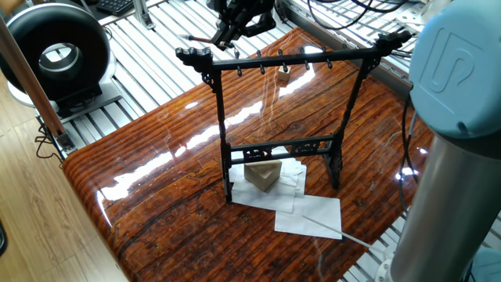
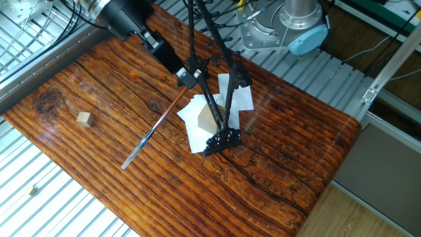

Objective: Place the brush on the pen rack

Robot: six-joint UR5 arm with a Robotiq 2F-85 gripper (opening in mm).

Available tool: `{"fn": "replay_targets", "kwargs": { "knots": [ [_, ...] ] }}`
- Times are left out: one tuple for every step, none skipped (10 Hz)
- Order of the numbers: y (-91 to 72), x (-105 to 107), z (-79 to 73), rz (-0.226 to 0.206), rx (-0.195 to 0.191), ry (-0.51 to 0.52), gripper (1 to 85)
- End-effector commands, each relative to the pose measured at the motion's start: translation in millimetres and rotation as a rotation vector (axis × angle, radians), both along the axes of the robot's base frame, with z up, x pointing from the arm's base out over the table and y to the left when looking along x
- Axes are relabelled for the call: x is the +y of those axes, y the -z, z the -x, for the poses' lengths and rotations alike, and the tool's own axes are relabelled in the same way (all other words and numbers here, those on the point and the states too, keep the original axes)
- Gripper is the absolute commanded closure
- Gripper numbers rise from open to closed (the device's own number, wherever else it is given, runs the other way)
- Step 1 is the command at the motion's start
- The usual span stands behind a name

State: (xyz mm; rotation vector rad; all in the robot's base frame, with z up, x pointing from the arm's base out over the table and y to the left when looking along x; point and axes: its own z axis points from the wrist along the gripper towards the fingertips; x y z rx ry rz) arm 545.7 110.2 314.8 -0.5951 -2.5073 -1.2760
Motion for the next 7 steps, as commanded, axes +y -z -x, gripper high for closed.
{"fn": "replay_targets", "kwargs": {
  "knots": [
    [0.0,0.0,-1.5,0.005,-0.018,0.003,84.7],
    [0.2,0.0,-2.0,0.005,-0.020,0.003,84.7],
    [2.7,-1.3,-1.3,0.012,-0.024,-0.002,84.7],
    [4.2,-1.9,-1.2,0.012,-0.029,-0.004,84.7],
    [6.1,-2.5,-1.6,0.017,-0.033,-0.005,84.7],
    [7.7,-3.2,-1.4,0.021,-0.036,-0.007,84.7],
    [7.2,-2.8,-1.3,0.018,-0.036,-0.007,84.7]
  ]
}}
